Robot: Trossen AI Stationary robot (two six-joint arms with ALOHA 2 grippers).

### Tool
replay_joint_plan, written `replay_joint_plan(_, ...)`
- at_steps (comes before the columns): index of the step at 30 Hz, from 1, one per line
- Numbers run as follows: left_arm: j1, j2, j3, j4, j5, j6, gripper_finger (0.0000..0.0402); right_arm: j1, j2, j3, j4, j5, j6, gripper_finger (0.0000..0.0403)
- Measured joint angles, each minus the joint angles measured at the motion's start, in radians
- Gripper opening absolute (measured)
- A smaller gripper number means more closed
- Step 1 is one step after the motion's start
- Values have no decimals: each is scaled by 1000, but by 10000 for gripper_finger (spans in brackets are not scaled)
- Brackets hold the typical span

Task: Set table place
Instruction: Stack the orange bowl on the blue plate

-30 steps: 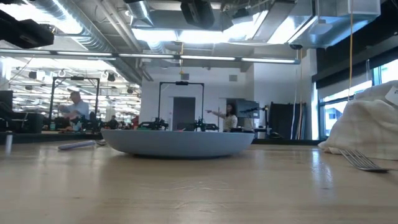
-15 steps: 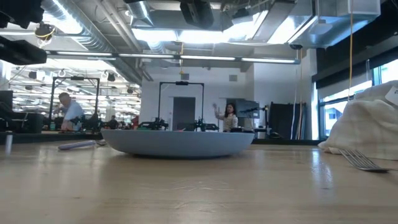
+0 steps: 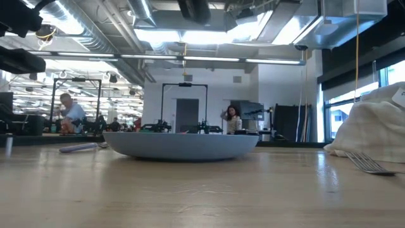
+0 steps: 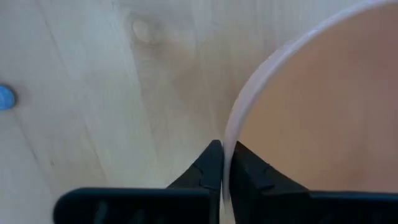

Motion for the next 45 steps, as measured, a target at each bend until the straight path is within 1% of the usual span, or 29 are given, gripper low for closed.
replay_joint_plan(2,9,0,0,0,5,0,11,-1,0,0,58,-60,1,125)
replay_joint_plan(8,56,-1,50,-68,4,31,6,0,2,74,223,-340,58,125)
replay_joint_plan(9,69,-1,67,-74,1,48,6,3,2,95,237,-369,50,125)
replay_joint_plan(11,97,-1,103,-76,1,85,4,10,2,146,249,-392,6,125)
replay_joint_plan(13,135,-1,145,-79,-6,127,5,18,2,202,255,-395,-66,125)
replay_joint_plan(18,259,-1,252,-76,-85,234,3,43,2,346,253,-395,-281,125)
replay_joint_plan(22,396,-1,305,-70,-89,289,3,64,1,439,253,-395,-452,125)
replay_joint_plan(25,500,-1,319,-51,-92,310,3,73,0,474,248,-395,-534,125)
replay_joint_plan(27,562,-1,321,-16,-91,325,3,76,0,486,243,-395,-520,125)
replay_joint_plan(31,661,27,322,85,-71,348,2,78,0,490,222,-394,-431,125)
replay_joint_plan(36,720,125,322,191,-9,370,2,78,0,490,216,-383,-418,125)
replay_joint_plan(40,748,205,322,199,-6,379,4,78,0,490,232,-282,-396,125)
replay_joint_plan(45,795,276,322,224,-9,392,3,67,0,490,208,-119,-444,125)
